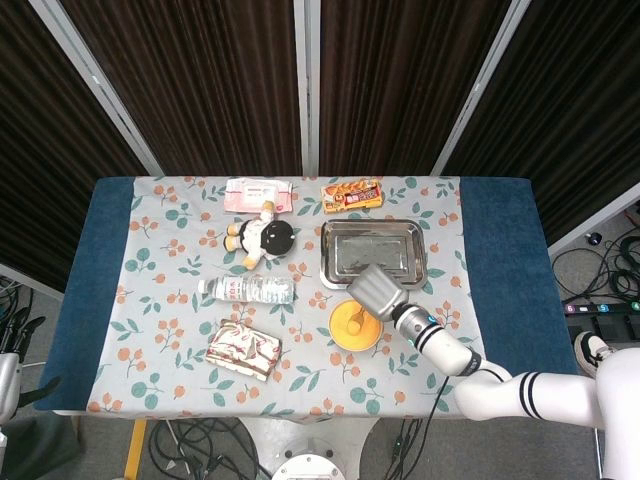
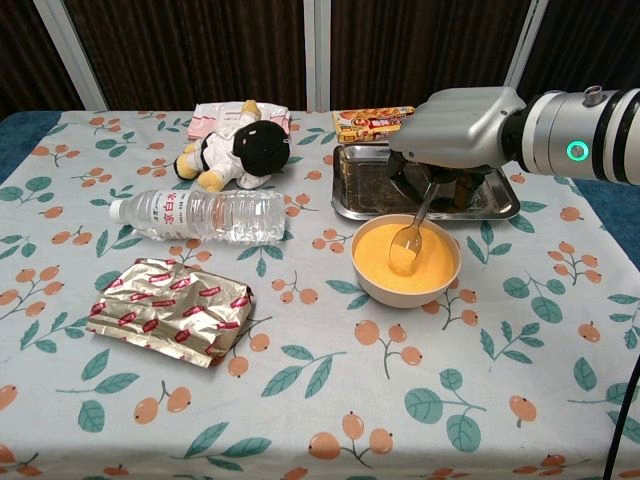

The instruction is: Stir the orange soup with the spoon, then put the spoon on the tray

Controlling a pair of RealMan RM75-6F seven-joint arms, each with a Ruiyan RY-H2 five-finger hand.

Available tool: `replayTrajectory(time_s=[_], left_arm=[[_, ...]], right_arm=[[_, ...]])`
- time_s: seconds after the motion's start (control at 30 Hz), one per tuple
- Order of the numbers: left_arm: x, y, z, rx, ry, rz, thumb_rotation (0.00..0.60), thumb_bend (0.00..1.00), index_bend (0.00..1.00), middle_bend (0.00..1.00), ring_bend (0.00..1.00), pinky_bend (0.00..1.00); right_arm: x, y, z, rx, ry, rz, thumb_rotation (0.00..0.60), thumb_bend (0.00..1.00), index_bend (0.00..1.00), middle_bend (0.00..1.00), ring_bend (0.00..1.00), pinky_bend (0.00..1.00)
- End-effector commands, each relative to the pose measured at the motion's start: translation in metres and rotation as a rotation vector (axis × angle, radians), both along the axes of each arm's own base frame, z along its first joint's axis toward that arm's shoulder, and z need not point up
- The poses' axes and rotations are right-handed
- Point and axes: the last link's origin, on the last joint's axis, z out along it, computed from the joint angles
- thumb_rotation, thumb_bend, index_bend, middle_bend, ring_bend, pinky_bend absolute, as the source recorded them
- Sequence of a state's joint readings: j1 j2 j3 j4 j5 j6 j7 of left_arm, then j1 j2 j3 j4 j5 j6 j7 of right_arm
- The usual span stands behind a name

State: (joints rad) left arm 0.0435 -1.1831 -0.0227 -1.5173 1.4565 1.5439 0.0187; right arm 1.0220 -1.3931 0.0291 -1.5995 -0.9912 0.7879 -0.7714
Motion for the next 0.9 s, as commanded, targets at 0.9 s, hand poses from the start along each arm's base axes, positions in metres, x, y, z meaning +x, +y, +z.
replayTrajectory(time_s=[0.9], left_arm=[[-0.002, -0.001, -0.001, -0.003, -0.005, 0.008, 0.600, 0.06, 0.22, 0.14, 0.12, 0.13]], right_arm=[[0.013, 0.021, -0.025, -0.055, 0.238, 0.301, 0.600, 0.44, 0.82, 0.98, 0.97, 1.00]])
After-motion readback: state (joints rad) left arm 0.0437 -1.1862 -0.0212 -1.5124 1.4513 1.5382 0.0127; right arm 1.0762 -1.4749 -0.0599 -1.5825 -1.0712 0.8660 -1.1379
